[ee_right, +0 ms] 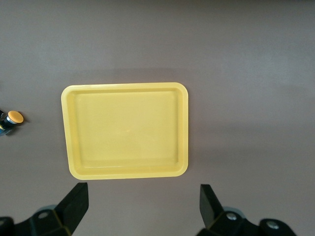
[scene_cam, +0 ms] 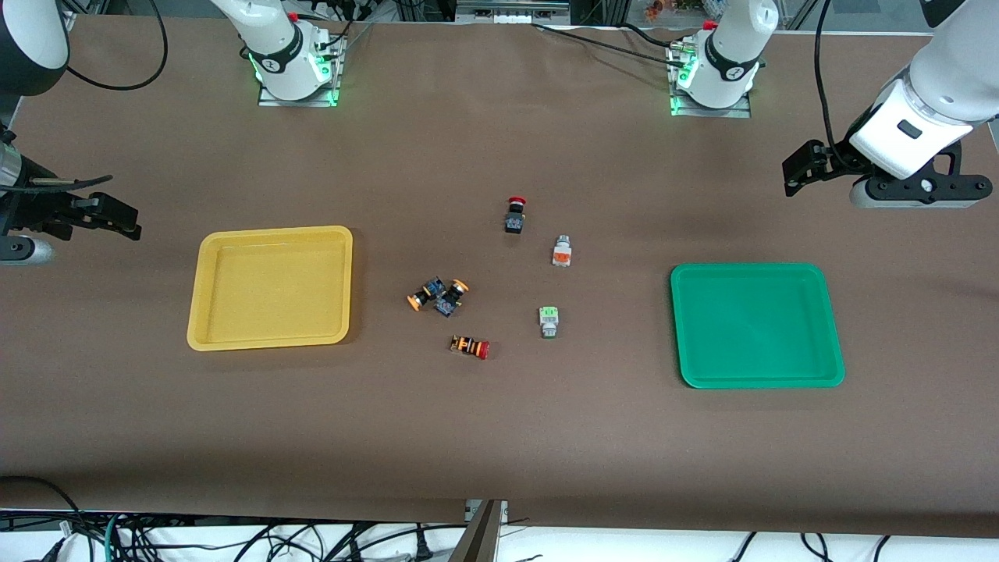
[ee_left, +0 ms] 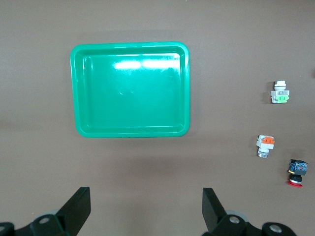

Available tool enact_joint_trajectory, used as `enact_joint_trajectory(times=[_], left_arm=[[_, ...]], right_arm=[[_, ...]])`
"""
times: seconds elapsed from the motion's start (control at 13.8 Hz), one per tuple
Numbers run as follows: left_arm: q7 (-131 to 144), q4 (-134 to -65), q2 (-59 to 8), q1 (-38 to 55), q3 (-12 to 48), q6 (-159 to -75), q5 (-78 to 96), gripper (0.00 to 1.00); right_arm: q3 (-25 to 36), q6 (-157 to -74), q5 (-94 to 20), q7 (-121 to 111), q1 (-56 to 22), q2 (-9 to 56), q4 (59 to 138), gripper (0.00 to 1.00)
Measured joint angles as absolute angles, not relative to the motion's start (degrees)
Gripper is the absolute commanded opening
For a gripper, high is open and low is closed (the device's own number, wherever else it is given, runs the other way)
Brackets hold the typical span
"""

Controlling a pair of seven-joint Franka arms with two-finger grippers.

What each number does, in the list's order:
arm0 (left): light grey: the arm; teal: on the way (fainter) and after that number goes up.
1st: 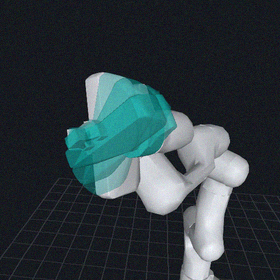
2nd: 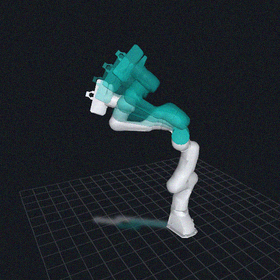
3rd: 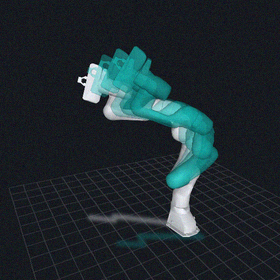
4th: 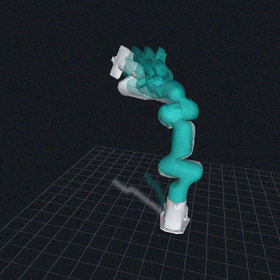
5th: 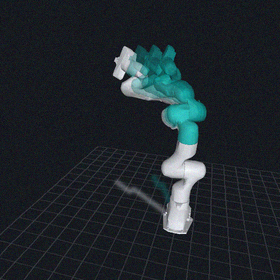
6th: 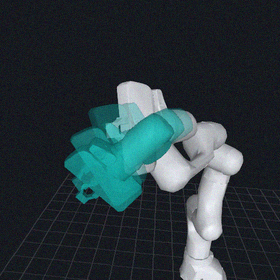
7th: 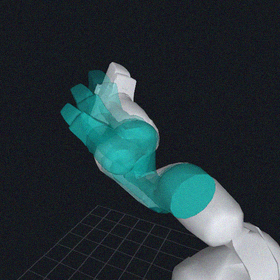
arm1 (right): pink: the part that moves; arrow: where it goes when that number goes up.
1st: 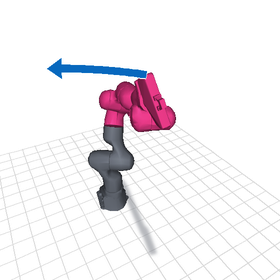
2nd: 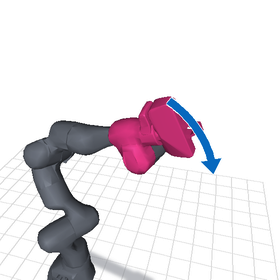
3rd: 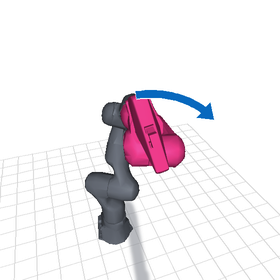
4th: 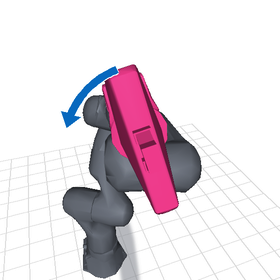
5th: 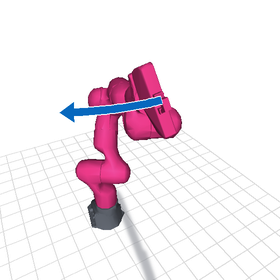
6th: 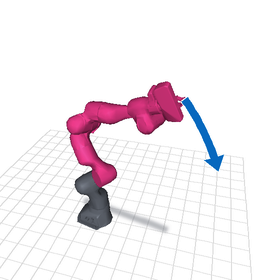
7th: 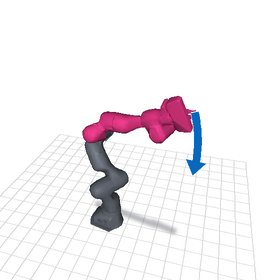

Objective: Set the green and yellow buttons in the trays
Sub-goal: 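Reach the left gripper to the orange button while the right gripper reaches the yellow button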

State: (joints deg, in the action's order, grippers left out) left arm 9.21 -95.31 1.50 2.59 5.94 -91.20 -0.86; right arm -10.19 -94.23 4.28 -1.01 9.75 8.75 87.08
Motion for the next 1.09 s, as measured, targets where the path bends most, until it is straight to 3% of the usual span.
enact_joint_trajectory(times=[0.65, 1.09], left_arm=[[9.2, -95.3, 1.1, 2.6, 6.0, -89.9, -0.1, 1.0], [9.2, -95.3, -7.2, 3.7, 7.1, -90.1, 4.2, 1.0]], right_arm=[[-10.2, -94.2, 4.3, -1.0, 9.7, 8.8, 87.1, 1.0], [-10.2, -94.2, 4.2, -1.0, 9.7, 8.9, 87.1, 1.0]])
